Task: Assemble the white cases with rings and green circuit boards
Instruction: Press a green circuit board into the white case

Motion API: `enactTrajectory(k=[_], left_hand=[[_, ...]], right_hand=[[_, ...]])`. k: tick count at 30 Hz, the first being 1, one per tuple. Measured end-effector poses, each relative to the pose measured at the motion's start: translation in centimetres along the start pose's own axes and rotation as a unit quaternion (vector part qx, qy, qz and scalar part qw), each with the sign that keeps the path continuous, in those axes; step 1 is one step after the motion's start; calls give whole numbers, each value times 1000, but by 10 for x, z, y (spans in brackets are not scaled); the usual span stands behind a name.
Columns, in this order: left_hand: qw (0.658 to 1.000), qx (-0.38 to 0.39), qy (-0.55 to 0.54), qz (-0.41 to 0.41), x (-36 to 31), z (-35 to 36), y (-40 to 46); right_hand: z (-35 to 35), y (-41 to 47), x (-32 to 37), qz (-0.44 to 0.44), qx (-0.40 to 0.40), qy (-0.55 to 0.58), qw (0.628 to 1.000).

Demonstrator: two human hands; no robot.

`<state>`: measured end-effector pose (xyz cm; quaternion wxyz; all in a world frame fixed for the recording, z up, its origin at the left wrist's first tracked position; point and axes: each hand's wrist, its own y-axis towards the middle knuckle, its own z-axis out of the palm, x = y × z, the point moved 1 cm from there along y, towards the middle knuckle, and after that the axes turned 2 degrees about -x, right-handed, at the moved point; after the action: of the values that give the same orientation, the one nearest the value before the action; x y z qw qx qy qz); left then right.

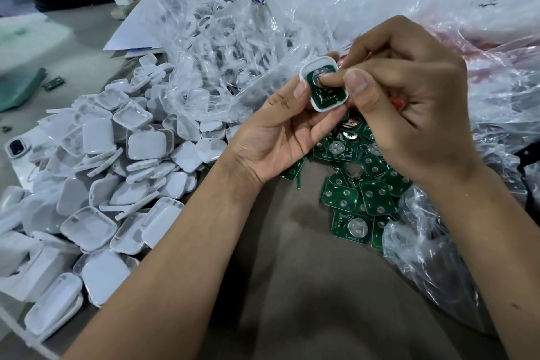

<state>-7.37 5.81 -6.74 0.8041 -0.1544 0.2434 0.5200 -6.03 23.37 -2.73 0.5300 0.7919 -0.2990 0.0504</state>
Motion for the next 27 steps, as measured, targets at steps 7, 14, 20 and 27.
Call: enactTrajectory(k=[7, 14, 20, 27], left_hand=[[1000, -16, 7, 1, 1, 3, 0], [998, -44, -14, 32, -4, 3, 0], [995, -9, -84, 61, -20, 4, -6], [972, 22, -185, 144, -58, 1, -25]], right_hand=[[1, 0, -1, 16, 7, -4, 1000], [6, -2, 0, 32, 7, 4, 999], [11, -6, -2, 108, -38, -10, 993], [26, 24, 13, 150, 97, -56, 982]])
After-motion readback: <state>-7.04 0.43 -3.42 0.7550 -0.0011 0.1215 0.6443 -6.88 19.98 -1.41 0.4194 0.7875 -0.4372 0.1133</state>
